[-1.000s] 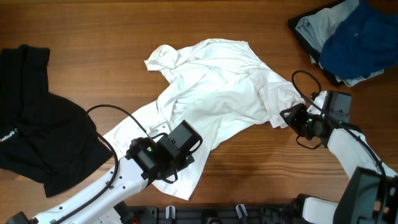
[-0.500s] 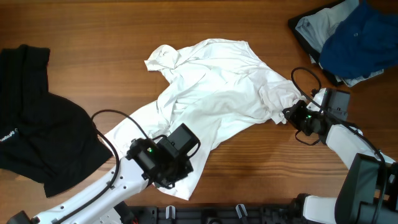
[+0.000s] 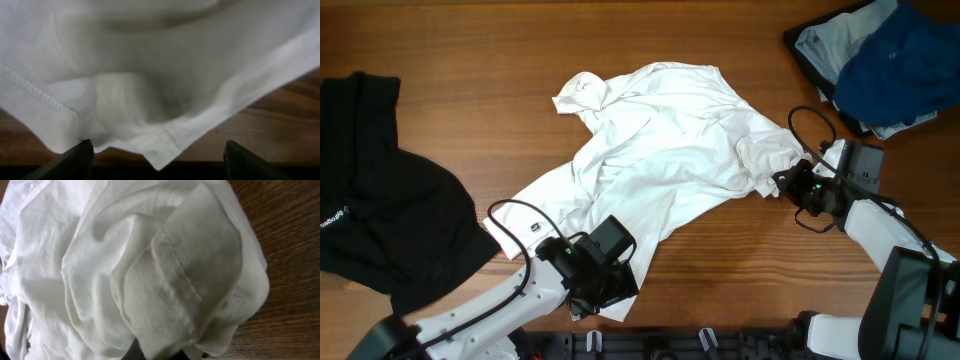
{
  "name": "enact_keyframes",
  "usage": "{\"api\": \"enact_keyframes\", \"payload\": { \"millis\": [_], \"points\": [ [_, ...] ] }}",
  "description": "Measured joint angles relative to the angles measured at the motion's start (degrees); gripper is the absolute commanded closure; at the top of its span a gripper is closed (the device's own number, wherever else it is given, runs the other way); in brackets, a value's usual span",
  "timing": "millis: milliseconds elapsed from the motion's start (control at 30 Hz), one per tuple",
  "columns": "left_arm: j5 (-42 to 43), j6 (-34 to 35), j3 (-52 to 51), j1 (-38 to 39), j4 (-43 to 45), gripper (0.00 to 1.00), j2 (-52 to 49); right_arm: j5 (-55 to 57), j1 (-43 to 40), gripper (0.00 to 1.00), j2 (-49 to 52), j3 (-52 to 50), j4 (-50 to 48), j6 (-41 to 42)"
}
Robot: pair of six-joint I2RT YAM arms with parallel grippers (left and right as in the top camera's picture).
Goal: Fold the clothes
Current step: 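Grasp the shirt's lower corners with left and right grippers, then lift the shirt with both grippers and pull it away from the robot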
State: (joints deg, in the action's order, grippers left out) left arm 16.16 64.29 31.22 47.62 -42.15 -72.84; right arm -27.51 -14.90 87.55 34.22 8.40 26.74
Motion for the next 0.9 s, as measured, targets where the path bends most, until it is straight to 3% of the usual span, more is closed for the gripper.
{"api": "enact_keyframes", "payload": {
  "millis": [67, 167, 200, 267, 700, 900],
  "points": [
    [0.26, -0.24, -0.66, -1.27, 2.21, 0.25, -1.75, -0.55, 0.0, 0.96, 0.0, 0.0, 0.02, 0.0],
    [1.57, -0.9, -0.57, -4.39, 4.48, 0.44, -3.65, -0.81, 0.0, 0.96, 0.0, 0.0, 0.0, 0.0],
    [2.27, -1.14, -0.55, -5.38, 4.87, 0.57, -4.07, -0.81, 0.0, 0.96, 0.0, 0.0, 0.0, 0.0],
    [3.72, -1.75, -0.42, -7.69, 5.92, 0.96, -5.2, -0.9, 0.0, 0.96, 0.0, 0.0, -0.07, -0.02],
    [2.54, -5.77, 0.04, -10.95, 8.02, 0.96, -6.67, -1.01, 0.0, 0.95, 0.0, 0.46, 0.26, -2.93],
    [-3.82, -10.49, 10.56, -12.2, 3.19, 0.96, -6.27, 1.33, 0.0, 0.95, -2.47, 8.35, 8.79, -5.95]
  ]
}}
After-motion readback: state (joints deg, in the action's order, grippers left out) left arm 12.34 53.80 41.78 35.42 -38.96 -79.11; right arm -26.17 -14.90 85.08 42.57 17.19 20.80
